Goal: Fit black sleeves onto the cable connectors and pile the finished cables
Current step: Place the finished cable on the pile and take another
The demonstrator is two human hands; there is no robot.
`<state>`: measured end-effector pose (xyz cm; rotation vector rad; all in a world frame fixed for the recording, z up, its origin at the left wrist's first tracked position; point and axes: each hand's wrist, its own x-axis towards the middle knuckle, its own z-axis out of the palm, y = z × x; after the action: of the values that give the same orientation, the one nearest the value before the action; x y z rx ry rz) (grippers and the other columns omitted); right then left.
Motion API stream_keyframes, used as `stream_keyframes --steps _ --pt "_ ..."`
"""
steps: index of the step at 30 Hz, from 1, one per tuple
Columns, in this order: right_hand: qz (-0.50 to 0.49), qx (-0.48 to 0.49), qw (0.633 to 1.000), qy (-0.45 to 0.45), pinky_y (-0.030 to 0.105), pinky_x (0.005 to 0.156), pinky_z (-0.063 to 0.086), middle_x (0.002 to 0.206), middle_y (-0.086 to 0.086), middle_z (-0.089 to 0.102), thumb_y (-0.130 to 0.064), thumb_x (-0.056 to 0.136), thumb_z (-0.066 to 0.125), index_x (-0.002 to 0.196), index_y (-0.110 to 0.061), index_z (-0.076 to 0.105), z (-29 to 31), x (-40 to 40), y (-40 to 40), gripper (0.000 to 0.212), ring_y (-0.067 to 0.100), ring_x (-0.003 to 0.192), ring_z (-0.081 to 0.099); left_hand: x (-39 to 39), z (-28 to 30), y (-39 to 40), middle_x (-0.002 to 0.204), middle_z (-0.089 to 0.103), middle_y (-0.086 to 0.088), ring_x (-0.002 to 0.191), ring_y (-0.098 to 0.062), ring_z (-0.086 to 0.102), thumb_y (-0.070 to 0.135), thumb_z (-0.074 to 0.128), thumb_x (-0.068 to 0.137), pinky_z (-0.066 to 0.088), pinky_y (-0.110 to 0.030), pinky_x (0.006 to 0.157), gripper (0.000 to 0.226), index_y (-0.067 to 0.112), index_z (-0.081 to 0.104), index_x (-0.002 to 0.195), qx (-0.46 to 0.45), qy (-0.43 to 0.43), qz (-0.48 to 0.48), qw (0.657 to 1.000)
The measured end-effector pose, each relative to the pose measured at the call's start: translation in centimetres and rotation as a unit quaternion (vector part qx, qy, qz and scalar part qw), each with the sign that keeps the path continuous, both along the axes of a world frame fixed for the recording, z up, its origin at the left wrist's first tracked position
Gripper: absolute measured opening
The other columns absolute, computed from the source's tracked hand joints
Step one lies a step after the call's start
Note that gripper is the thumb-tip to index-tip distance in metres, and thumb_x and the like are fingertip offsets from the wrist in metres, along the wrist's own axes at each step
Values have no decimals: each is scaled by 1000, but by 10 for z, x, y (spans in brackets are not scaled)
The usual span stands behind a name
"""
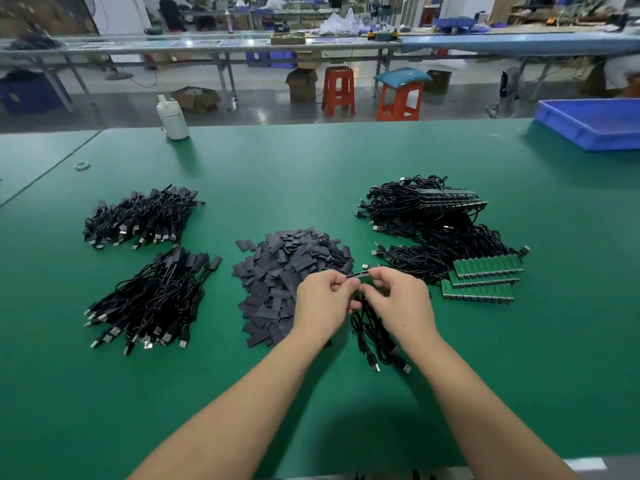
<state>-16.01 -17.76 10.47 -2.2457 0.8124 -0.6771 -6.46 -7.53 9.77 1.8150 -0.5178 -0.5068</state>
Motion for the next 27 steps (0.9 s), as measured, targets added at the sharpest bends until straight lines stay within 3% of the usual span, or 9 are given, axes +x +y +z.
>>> stream_keyframes --steps 6,10,12,15,18,21,24,27 --pt "-22 -17 1000 12 28 79 51 92 -4 76 -23 88 71 105 -19 76 -6 2 5 18 13 87 69 -10 3 -3 60 70 4 58 -6 70 23 66 92 61 -39 70 18 16 67 76 10 -26 37 999" --pt "-28 -2 1000 3 10 59 37 77 -17 64 -21 91 69 103 -21 72 -3 -1 -8 12 -2 68 58 -5 3 5 56 67 4 55 -2 68 27 65 93 50 -24 57 23 20 64 72 30 -55 35 997" --pt "-41 9 999 -1 14 56 37 76 -17 61 -20 96 64 109 -23 68 0 -5 -24 14 -2 65 56 1 2 12 60 69 0 52 -6 62 29 66 93 46 -22 52 24 20 65 71 44 -47 16 998" --pt "-57 133 989 -42 32 69 56 92 -2 63 -14 101 54 119 -19 59 5 -7 -49 19 14 78 69 6 1 21 71 72 -12 53 -9 61 21 65 94 48 -20 49 21 9 66 77 -10 35 12 999" --pt "-61 309 937 -150 32 72 63 107 10 60 -7 102 50 127 -11 51 10 -5 -59 25 18 82 75 7 0 27 74 69 -12 63 -16 64 20 63 95 45 -13 46 20 7 67 81 -36 44 9 998" --pt "-70 309 929 -192 26 68 62 105 6 59 -6 101 54 129 -8 51 13 -5 -61 28 16 80 76 2 1 27 88 75 -8 77 -19 69 15 61 96 53 -15 60 16 9 69 84 -77 66 -44 994" --pt "-80 308 914 -252 24 69 61 101 5 65 -5 101 53 124 -10 50 20 -5 -61 24 16 83 76 -2 1 25 96 76 -7 90 -22 72 13 59 98 59 -35 82 13 6 67 90 -94 80 -112 986" --pt "-94 365 867 -326 27 70 61 103 12 69 -6 103 50 117 -8 50 33 -6 -63 14 21 86 76 -7 3 24 92 75 -11 91 -28 72 11 57 98 60 -37 82 13 3 64 93 -94 79 -150 981"
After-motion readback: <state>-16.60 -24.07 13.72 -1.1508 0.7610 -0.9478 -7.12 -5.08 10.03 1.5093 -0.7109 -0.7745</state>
